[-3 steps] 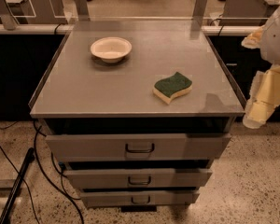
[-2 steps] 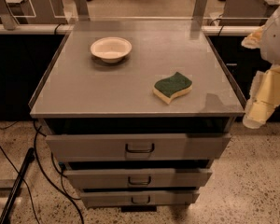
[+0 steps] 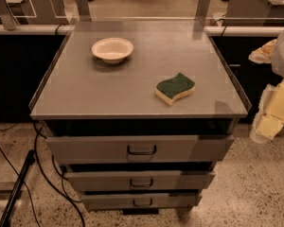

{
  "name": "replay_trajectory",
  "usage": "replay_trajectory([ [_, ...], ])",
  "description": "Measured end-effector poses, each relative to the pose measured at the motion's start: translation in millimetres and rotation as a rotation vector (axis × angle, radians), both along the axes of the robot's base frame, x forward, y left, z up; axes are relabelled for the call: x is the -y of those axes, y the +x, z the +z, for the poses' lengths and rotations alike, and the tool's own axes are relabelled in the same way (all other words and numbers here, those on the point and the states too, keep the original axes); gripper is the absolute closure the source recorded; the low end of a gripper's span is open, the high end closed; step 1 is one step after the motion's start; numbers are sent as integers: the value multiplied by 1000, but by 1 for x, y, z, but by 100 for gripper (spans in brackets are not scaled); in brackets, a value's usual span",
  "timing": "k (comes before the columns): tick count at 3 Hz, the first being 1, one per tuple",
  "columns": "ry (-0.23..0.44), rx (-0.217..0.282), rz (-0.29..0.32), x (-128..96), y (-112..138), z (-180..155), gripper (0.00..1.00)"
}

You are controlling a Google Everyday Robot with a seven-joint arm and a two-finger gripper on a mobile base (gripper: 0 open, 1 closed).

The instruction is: Open top drawer

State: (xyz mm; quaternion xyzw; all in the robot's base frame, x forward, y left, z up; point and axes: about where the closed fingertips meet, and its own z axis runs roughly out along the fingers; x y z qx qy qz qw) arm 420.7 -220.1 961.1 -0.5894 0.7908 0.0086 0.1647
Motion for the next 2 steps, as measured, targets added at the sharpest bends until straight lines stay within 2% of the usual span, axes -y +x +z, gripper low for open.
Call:
replay_trajectory([
  [1, 78, -12, -15, -4, -15, -11, 0],
  [2, 182, 3, -31, -20, -31, -24, 0],
])
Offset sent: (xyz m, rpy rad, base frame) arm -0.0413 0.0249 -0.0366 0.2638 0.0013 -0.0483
